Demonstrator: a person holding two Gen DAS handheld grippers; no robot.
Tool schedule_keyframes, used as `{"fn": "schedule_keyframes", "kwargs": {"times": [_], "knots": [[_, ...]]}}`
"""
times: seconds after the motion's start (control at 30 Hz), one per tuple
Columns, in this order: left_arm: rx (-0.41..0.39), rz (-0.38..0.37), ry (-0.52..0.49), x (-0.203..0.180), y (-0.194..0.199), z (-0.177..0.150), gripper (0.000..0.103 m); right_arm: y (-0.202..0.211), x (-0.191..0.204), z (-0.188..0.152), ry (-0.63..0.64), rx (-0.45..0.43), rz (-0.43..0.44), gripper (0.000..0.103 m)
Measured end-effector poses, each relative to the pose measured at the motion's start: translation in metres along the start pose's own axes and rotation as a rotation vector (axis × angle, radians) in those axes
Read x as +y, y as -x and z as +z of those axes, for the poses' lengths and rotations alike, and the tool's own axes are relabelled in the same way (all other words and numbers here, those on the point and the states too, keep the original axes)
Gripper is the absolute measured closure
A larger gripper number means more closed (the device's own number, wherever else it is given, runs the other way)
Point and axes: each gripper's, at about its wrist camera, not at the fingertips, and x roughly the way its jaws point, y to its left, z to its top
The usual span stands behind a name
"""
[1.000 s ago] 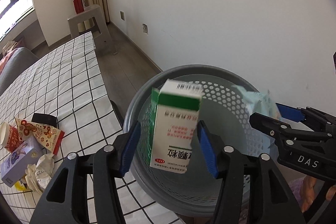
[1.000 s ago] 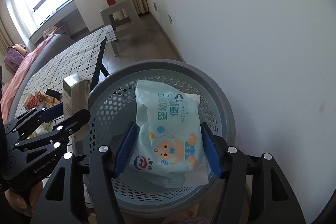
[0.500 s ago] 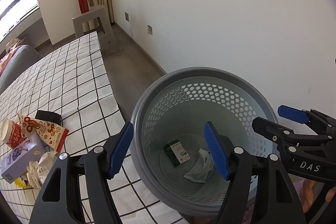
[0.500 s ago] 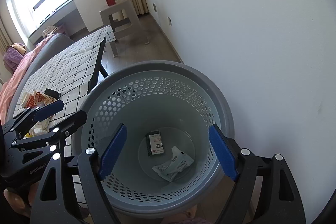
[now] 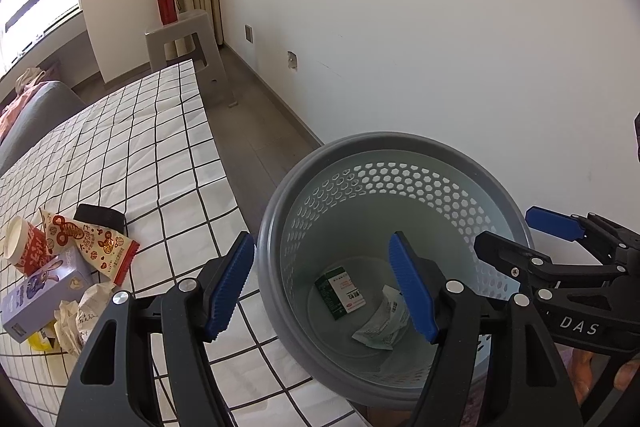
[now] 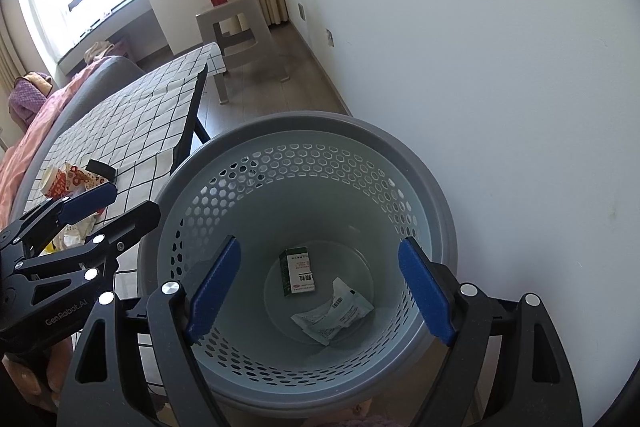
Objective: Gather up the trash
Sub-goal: 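Move both open tools back over the remaining trash on the bed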
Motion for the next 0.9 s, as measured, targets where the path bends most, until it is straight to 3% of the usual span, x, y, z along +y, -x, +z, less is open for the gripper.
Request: {"fn": "schedule_keyframes", "kwargs": {"times": [0.4, 0.9], "knots": [[-0.014, 0.041, 0.054, 0.022, 0.016, -0.015, 0.036, -0.003, 0.008, 0.002, 0.005, -0.002, 0.011, 0.018], [-0.06, 0.139, 0.143, 0.07, 0.05, -0.035, 0.036, -0.006, 0.052, 0.005, 0.049, -0.014, 0.067, 0.015]]}}
